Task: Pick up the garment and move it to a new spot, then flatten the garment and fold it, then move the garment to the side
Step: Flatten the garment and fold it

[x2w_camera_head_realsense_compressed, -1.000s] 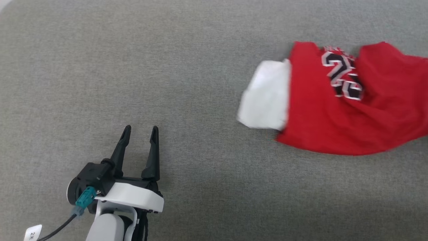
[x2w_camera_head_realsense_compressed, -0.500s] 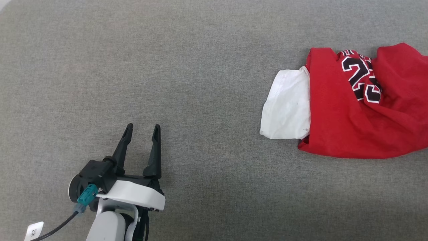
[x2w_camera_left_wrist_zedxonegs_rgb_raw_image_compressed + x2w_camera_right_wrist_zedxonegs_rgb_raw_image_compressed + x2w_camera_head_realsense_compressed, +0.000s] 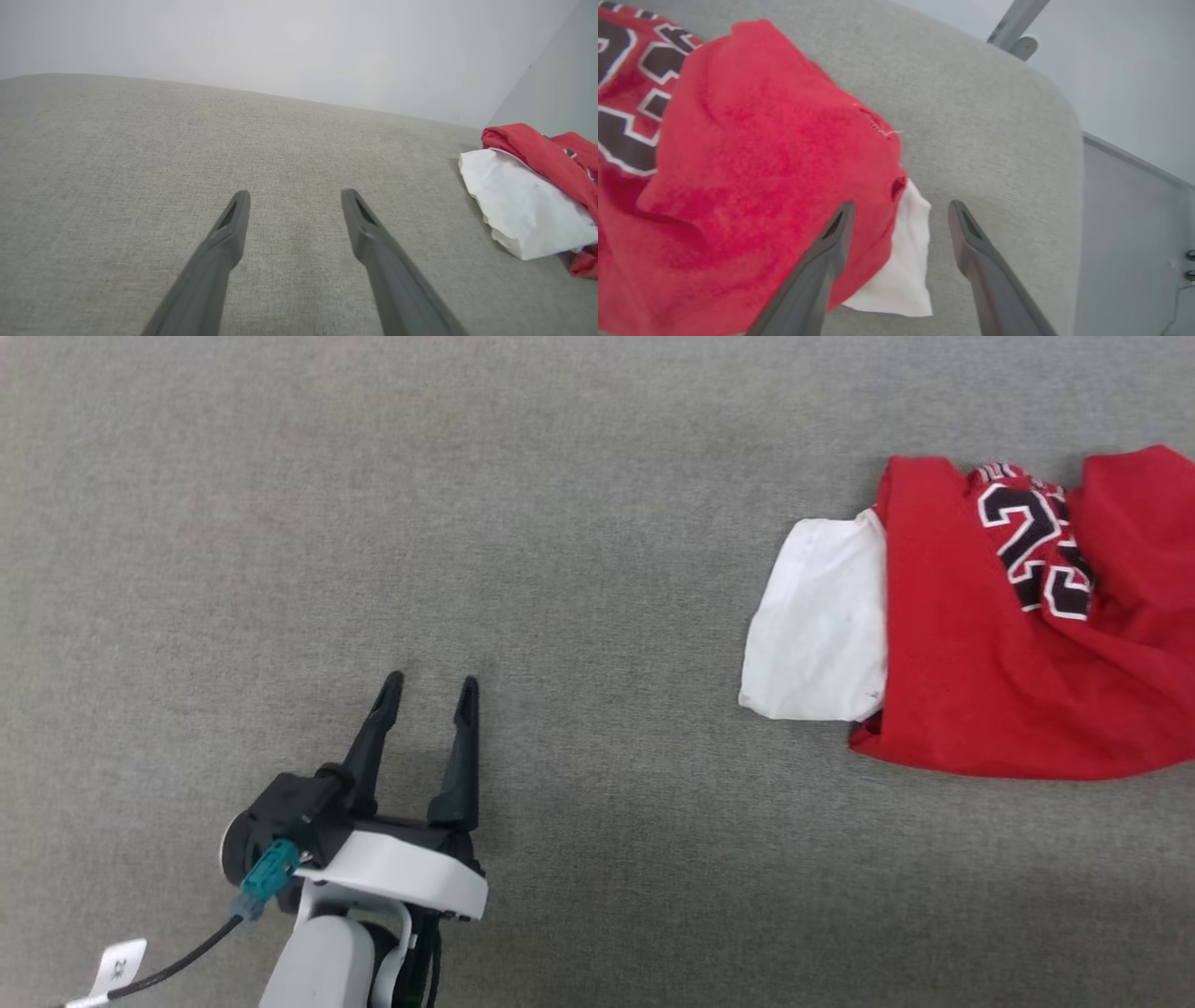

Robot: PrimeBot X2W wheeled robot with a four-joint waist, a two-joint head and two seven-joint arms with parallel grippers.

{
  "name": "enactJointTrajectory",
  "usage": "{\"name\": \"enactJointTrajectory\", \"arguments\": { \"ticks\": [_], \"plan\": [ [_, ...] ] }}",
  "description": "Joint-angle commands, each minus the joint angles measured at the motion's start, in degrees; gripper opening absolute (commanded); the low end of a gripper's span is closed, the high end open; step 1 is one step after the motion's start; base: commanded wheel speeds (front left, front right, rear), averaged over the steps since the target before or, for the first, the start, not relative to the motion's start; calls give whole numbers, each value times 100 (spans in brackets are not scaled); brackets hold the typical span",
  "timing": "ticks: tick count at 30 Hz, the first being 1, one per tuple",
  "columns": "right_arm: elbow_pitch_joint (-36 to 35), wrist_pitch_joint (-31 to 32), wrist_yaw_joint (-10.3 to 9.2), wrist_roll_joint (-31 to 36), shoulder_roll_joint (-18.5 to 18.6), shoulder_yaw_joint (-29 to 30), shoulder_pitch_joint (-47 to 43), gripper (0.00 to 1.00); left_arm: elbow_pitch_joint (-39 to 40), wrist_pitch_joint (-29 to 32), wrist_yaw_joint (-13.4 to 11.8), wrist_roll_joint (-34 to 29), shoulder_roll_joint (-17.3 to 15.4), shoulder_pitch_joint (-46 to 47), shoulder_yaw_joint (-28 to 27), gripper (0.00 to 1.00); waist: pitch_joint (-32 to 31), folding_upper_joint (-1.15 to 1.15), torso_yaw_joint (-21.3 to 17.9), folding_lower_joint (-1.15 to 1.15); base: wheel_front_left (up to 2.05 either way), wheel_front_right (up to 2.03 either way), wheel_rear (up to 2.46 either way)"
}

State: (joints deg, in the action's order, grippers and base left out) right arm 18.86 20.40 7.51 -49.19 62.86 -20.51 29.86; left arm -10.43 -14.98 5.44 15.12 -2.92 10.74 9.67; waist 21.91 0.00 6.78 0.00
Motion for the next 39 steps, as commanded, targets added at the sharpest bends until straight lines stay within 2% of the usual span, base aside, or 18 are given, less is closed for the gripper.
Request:
{"name": "enactJointTrajectory", "arguments": {
  "ticks": [1,4,9,10,11,12,13,19,26,32,39],
  "plan": [
    [-32,272,-4,-133,-78,-72,88,100,7,-28,-29,78,-7,115,46,100,62,0,67,0,0,0,0],
    [50,625,-4,-242,-142,-146,224,100,29,-28,-53,95,-6,172,97,100,125,0,143,0,0,0,0],
    [240,716,-4,-288,-315,-203,310,100,45,-28,-76,140,-5,196,131,100,191,0,216,0,0,0,0],
    [272,696,-4,-275,-338,-214,327,86,44,-28,-78,135,-6,190,132,100,200,0,222,0,0,0,0],
    [282,684,-4,-281,-366,-241,335,49,49,-28,-88,141,-6,184,136,100,210,0,227,0,0,0,0],
    [283,678,-4,-299,-396,-270,337,34,54,-28,-93,147,-5,177,133,100,219,0,226,0,0,0,0],
    [290,667,-4,-300,-410,-289,338,0,54,-28,-102,141,-5,170,131,100,227,0,221,0,0,0,0],
    [166,422,-3,-315,-506,-476,424,0,7,-28,-79,111,-6,186,100,100,215,0,140,0,0,0,0],
    [-850,71,-3,-517,-382,-822,184,0,-74,-28,-30,7,-5,54,-4,100,27,0,-63,0,0,0,0],
    [-2069,302,-3,-1151,-222,-1271,-536,0,-107,-28,12,-30,-5,-39,-50,100,-133,0,-281,0,0,0,0],
    [-2806,606,-2,-1790,-147,-1679,-1222,0,-106,-28,54,-54,-7,12,-104,100,-123,0,-410,0,0,0,0]
  ]
}}
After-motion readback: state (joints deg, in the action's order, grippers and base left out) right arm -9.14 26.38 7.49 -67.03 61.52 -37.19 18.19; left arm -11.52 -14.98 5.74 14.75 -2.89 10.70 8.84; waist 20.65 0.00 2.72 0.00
